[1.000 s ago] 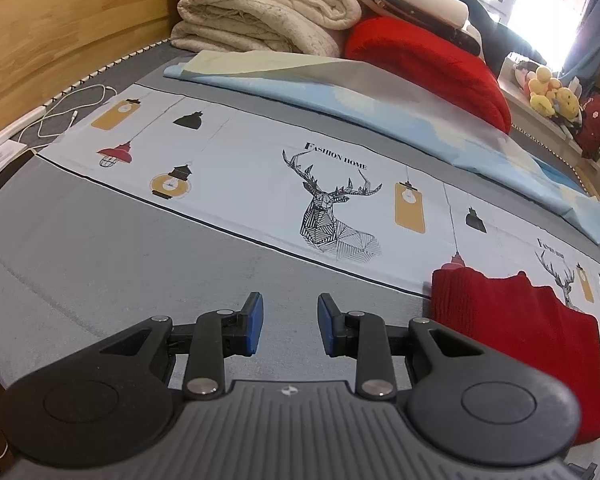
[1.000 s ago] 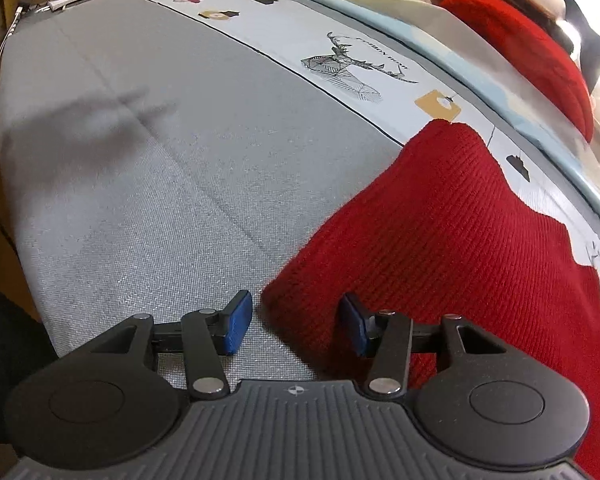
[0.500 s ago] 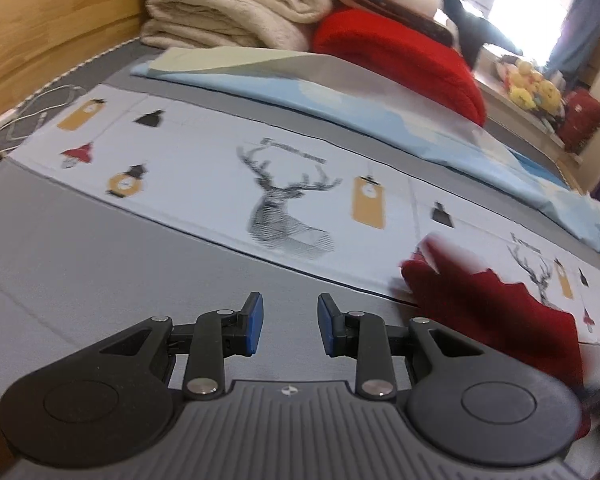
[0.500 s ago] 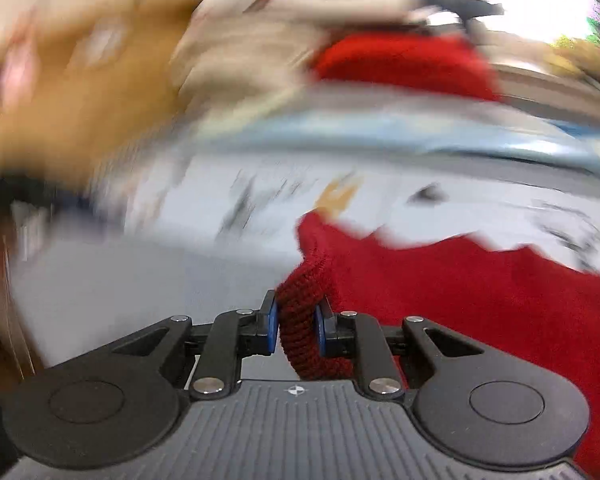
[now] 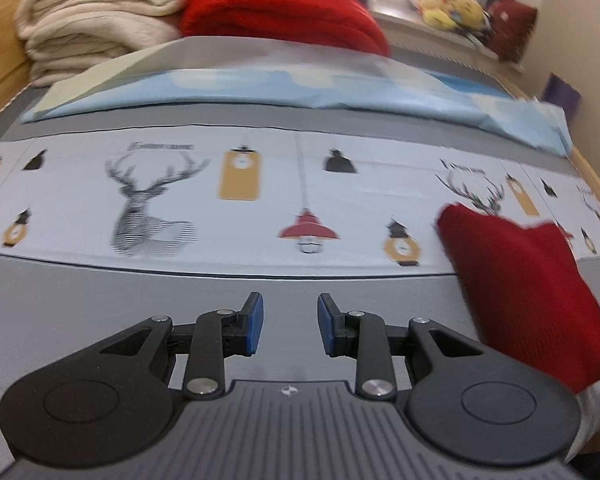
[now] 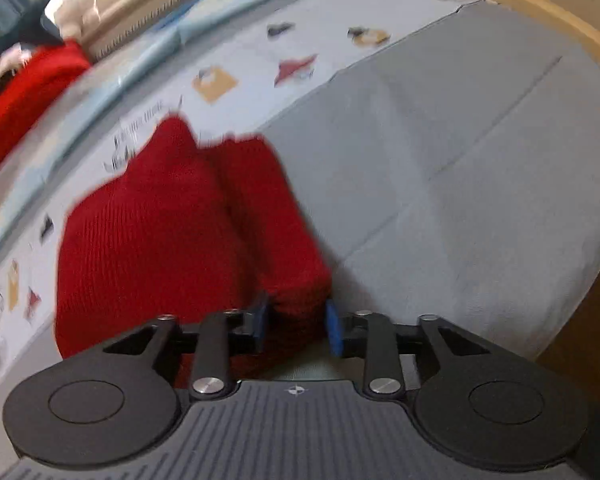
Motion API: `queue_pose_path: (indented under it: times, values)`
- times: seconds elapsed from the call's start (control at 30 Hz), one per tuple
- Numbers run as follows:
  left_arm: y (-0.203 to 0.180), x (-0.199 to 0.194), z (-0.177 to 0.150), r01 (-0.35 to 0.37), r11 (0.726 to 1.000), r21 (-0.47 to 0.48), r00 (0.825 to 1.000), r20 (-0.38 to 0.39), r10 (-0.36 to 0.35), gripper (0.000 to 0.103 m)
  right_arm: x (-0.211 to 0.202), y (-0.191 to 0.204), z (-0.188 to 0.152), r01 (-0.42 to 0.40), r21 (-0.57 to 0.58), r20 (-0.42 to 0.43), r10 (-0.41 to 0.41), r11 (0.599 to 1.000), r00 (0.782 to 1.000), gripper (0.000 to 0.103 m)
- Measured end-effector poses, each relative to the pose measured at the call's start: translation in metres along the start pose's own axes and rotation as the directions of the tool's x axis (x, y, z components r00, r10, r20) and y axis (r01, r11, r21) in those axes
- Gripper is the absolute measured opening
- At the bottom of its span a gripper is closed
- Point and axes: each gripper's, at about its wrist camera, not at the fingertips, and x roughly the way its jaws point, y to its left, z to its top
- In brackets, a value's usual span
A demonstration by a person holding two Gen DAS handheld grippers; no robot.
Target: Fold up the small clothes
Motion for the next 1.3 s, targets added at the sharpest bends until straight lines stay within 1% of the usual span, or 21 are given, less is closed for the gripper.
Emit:
queue_pose_path:
  times: [0.1, 0.2, 0.27, 0.4, 0.47, 0.5, 0.53, 0.6, 0.7, 0.73, 0.77, 0.83, 0.87, 0.9, 0.93, 1.0, 1.03, 1.07, 1.1, 1.23, 1.3]
  values:
    - [-0.023, 0.010, 0.001, 0.014, 0.999, 0.038, 1.000, -0.014, -0.014, 0.033, -0.022, 0.005, 0.031, -0.051, -0.072, 0.087, 0.058, 0.996, 0.995, 0.040]
    - [-0.045, 0.020, 0.000, 0.029, 0.997, 0.076, 0.999, -0.035, -0.027, 0.033, -0.027, 0.022, 0.063, -0.160, -0.187, 0.114, 0.184, 0.969, 0.976, 0.053]
    - [-0.057, 0.026, -0.002, 0.045, 0.995, 0.092, 0.998, -0.048, -0.041, 0.033, -0.007, 0.042, 0.079, -0.222, -0.275, 0.062, 0.248, 0.935, 0.967, 0.064]
    - [-0.080, 0.036, -0.006, 0.099, 0.991, 0.090, 0.993, -0.079, -0.092, 0.033, 0.049, 0.050, 0.077, -0.288, -0.278, -0.085, 0.275, 0.916, 0.958, 0.065]
    - [-0.092, 0.041, -0.008, 0.139, 0.987, 0.085, 0.987, -0.095, -0.131, 0.033, 0.070, 0.053, 0.070, -0.249, -0.248, -0.160, 0.214, 0.936, 0.964, 0.060]
    - [-0.101, 0.044, -0.009, 0.168, 0.981, 0.093, 0.982, -0.105, -0.158, 0.033, 0.074, 0.056, 0.068, -0.271, -0.241, -0.168, 0.236, 0.932, 0.957, 0.059]
    - [-0.109, 0.046, -0.010, 0.194, 0.975, 0.105, 0.977, -0.111, -0.182, 0.033, 0.076, 0.059, 0.070, -0.296, -0.249, -0.180, 0.256, 0.922, 0.950, 0.042]
    - [-0.131, 0.050, -0.016, 0.244, 0.960, 0.138, 0.966, -0.124, -0.227, 0.033, 0.074, 0.061, 0.073, -0.318, -0.262, -0.173, 0.279, 0.911, 0.944, 0.032]
    - [-0.162, 0.052, -0.024, 0.330, 0.928, 0.175, 0.942, -0.132, -0.310, 0.033, 0.048, 0.050, 0.082, -0.381, -0.194, -0.085, 0.371, 0.904, 0.925, 0.013]
    - [-0.172, 0.053, -0.028, 0.358, 0.916, 0.182, 0.932, -0.131, -0.338, 0.033, 0.034, 0.043, 0.088, -0.401, -0.169, -0.013, 0.405, 0.900, 0.914, 0.000]
    - [-0.181, 0.053, -0.031, 0.386, 0.904, 0.186, 0.921, -0.131, -0.367, 0.033, 0.024, 0.038, 0.092, -0.395, -0.169, 0.044, 0.407, 0.903, 0.912, 0.000]
    - [-0.201, 0.055, -0.038, 0.443, 0.876, 0.191, 0.896, -0.138, -0.423, 0.033, 0.022, 0.027, 0.096, -0.282, -0.172, 0.092, 0.300, 0.944, 0.950, 0.000]
    - [-0.210, 0.057, -0.041, 0.460, 0.865, 0.201, 0.887, -0.144, -0.438, 0.033, 0.037, 0.023, 0.092, -0.208, -0.164, 0.040, 0.218, 0.964, 0.975, 0.000]
    - [-0.218, 0.059, -0.045, 0.466, 0.858, 0.217, 0.884, -0.153, -0.442, 0.033, 0.048, 0.018, 0.089, -0.194, -0.146, -0.019, 0.193, 0.970, 0.981, 0.000]
    - [-0.227, 0.063, -0.049, 0.462, 0.852, 0.245, 0.886, -0.164, -0.434, 0.033, 0.054, 0.013, 0.088, -0.224, -0.099, -0.054, 0.220, 0.970, 0.974, 0.004]
    - [-0.238, 0.068, -0.055, 0.439, 0.854, 0.278, 0.898, -0.173, -0.405, 0.033, 0.042, 0.015, 0.090, -0.335, -0.087, -0.015, 0.335, 0.938, 0.942, 0.005]
    - [-0.240, 0.070, -0.056, 0.438, 0.856, 0.277, 0.898, -0.174, -0.403, 0.033, 0.036, 0.021, 0.088, -0.359, -0.138, 0.012, 0.364, 0.923, 0.931, 0.023]
    - [-0.242, 0.072, -0.056, 0.439, 0.857, 0.271, 0.898, -0.176, -0.404, 0.035, 0.034, 0.029, 0.085, -0.362, -0.191, 0.025, 0.373, 0.913, 0.928, 0.051]
    - [-0.242, 0.072, -0.055, 0.441, 0.857, 0.266, 0.897, -0.176, -0.406, 0.035, 0.036, 0.035, 0.080, -0.351, -0.222, 0.015, 0.363, 0.910, 0.932, 0.062]
    - [-0.235, 0.071, -0.053, 0.435, 0.866, 0.247, 0.900, -0.158, -0.407, 0.035, 0.070, 0.050, 0.070, -0.328, -0.194, -0.135, 0.307, 0.924, 0.942, 0.061]
    - [-0.231, 0.068, -0.050, 0.424, 0.874, 0.236, 0.905, -0.142, -0.400, 0.035, 0.074, 0.053, 0.065, -0.335, -0.191, -0.177, 0.304, 0.923, 0.936, 0.041]
